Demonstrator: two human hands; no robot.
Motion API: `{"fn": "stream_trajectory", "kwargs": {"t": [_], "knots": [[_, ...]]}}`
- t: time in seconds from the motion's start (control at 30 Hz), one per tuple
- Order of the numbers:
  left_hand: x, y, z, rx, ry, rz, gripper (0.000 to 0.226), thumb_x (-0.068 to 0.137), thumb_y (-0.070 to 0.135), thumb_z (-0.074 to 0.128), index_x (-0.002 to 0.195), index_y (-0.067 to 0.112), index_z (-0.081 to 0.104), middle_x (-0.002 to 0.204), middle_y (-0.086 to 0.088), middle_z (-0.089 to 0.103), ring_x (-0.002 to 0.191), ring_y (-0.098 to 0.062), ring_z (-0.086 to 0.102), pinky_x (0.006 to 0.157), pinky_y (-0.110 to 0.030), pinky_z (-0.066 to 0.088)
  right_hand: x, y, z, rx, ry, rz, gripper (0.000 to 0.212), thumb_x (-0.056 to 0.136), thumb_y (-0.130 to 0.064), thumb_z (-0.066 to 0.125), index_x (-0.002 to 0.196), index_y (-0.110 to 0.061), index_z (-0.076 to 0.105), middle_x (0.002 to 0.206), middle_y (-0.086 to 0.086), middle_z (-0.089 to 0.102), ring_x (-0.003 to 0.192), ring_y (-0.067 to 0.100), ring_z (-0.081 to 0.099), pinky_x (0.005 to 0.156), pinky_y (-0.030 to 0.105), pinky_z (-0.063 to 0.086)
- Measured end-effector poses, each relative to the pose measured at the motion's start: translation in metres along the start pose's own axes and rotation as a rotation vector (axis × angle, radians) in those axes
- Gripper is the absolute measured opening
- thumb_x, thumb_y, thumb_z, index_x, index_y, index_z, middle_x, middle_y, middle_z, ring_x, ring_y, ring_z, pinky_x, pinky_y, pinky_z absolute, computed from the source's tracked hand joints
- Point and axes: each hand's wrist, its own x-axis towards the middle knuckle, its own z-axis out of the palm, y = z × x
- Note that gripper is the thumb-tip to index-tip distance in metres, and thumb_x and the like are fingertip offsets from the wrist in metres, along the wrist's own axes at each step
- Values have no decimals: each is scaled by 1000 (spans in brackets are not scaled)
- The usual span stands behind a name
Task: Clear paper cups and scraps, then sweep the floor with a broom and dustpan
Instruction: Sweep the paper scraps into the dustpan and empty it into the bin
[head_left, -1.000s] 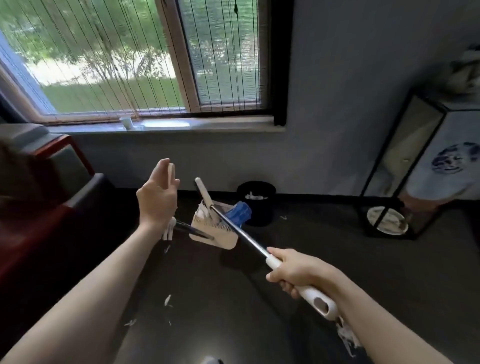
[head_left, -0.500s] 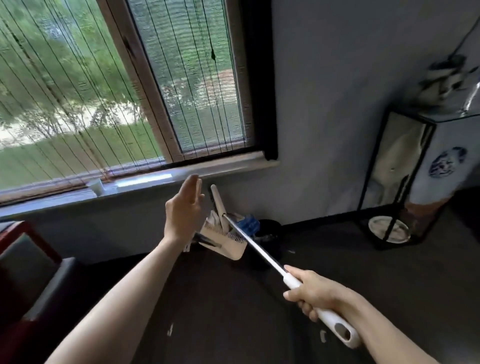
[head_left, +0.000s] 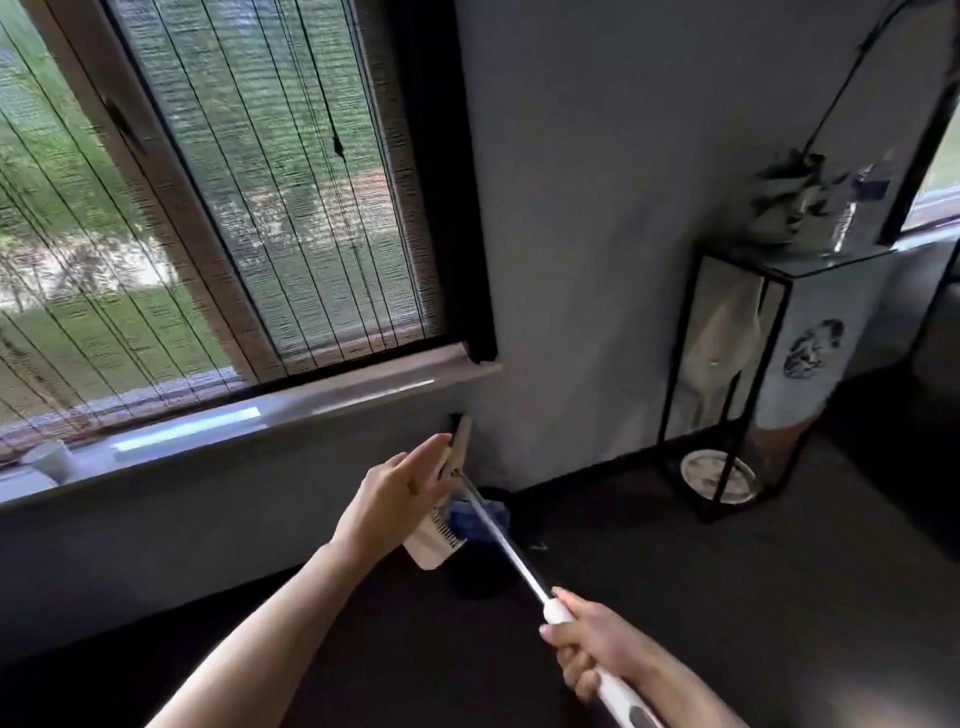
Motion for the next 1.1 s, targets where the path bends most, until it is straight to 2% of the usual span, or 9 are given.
{"fn": "stream_trajectory", "kwargs": {"t": [0.1,0.2,0.3,0.4,0.53,0.67,0.77,0.87,1.1], "knots": [[10,1,5,-200,-79,-89,47,89,58,55,132,63,38,94,12,68,79,0,62,77,-25,50,4,-5,3,50,6,17,71,96,1,49,152,-28,17,52,0,34,34,4,34,29,14,29],[17,1,14,-183,-169,-170,68,86,65,49,147,38,32,99,-3,68,90,-25,66,70,-32,51,6,-7,10,81,38,13,63,97,0,48,149,-28,24,52,0,35,33,3,33,28,13,27],[14,-3,23,-80,-264,-130,87,75,75,38,144,23,42,94,8,66,82,-13,65,61,-16,46,1,-6,11,109,69,-3,61,97,0,49,147,-29,29,51,1,37,34,3,34,28,13,27],[5,-12,37,-92,-370,-163,78,85,67,49,149,25,31,79,19,59,65,1,61,55,-15,47,-13,-2,-2,138,91,-6,63,96,0,49,148,-30,27,49,1,40,34,3,34,28,14,28],[-9,-14,45,-93,-481,-202,70,91,57,51,150,39,17,90,7,63,61,-7,62,44,-13,40,-42,5,-22,105,134,-27,65,96,-1,50,148,-31,24,51,1,41,35,4,33,27,14,28],[-26,-10,52,-7,-604,-232,74,92,57,50,152,39,11,96,-5,64,64,-15,61,52,-30,53,-66,16,-35,136,155,-58,65,96,-1,50,147,-32,25,51,2,42,34,4,33,27,14,28],[-40,-7,64,115,-692,-193,79,90,64,45,153,35,7,118,-3,61,79,-10,60,67,-25,52,-81,26,-41,175,166,-72,67,95,1,50,148,-32,26,53,4,41,34,5,32,27,14,28],[-52,0,74,278,-822,-109,85,88,69,42,153,33,0,105,2,57,72,-9,59,59,-23,48,-91,33,-44,209,180,-82,68,94,3,49,149,-31,26,55,6,39,33,5,32,26,14,28],[-67,5,97,756,-840,210,90,93,66,34,152,18,-14,105,-16,67,94,-34,64,74,-39,45,-97,47,-43,321,168,-66,64,95,3,46,146,-31,28,53,5,37,32,4,31,26,13,26]]}}
